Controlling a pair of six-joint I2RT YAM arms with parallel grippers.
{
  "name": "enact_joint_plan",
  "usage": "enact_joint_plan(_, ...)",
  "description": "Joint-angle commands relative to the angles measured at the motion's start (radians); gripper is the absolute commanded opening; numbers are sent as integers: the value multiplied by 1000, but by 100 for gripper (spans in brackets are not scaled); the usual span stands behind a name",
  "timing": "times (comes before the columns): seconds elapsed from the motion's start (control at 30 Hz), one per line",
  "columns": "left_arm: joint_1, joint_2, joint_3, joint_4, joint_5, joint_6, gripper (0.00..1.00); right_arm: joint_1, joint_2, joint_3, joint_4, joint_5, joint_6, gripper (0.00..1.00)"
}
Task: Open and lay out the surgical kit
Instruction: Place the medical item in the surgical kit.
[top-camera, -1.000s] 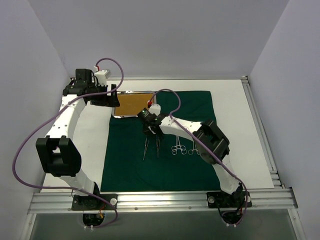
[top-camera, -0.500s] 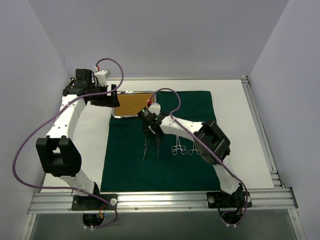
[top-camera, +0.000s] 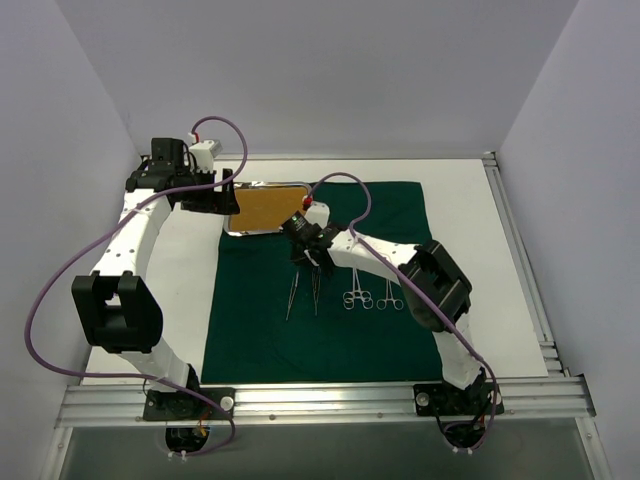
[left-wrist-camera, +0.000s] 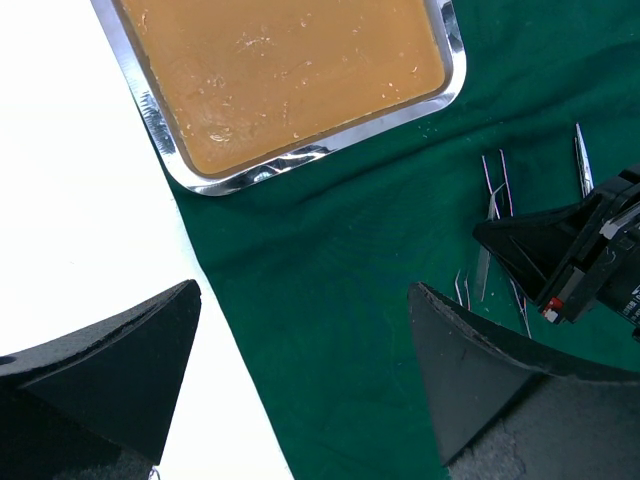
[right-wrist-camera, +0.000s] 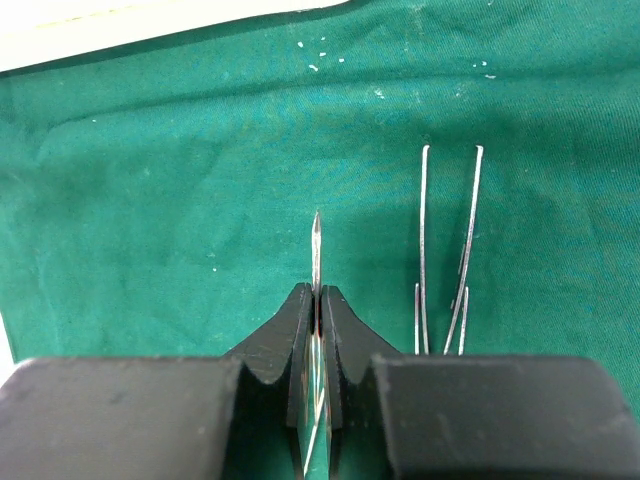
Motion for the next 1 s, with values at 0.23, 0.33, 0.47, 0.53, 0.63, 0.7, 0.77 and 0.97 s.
enact_joint_plan(0.23, 1, 2, 8, -1, 18, -1, 94, -8, 16, 28, -3, 14, 0, 0)
enact_joint_plan(0.33, -1, 1, 8, -1, 20, -1, 94, -9, 22, 28, 3, 6, 0, 0)
enact_joint_plan(0.47, -1, 1, 8, -3, 20, -1, 94, -9, 33, 33, 3, -2, -1, 0)
enact_joint_plan(0.53, 1, 1, 8, -3, 21, -1, 94, -11, 36, 31, 9, -5, -1, 0)
enact_joint_plan(0.63, 1, 3, 8, -3, 23, -1, 94, -12, 41, 35, 13, -11, -1, 0)
enact_joint_plan(0.7, 1, 4, 8, -3, 21, -4, 94, -12, 45, 38, 14, -9, -1, 0)
enact_joint_plan(0.77, 1, 4, 10, -3, 21, -3, 94, -14, 51, 36, 17, -12, -1, 0)
enact_joint_plan(0.97, 1, 4, 10, -3, 20, -1, 94, -14, 71, 48, 19, -17, -6, 0)
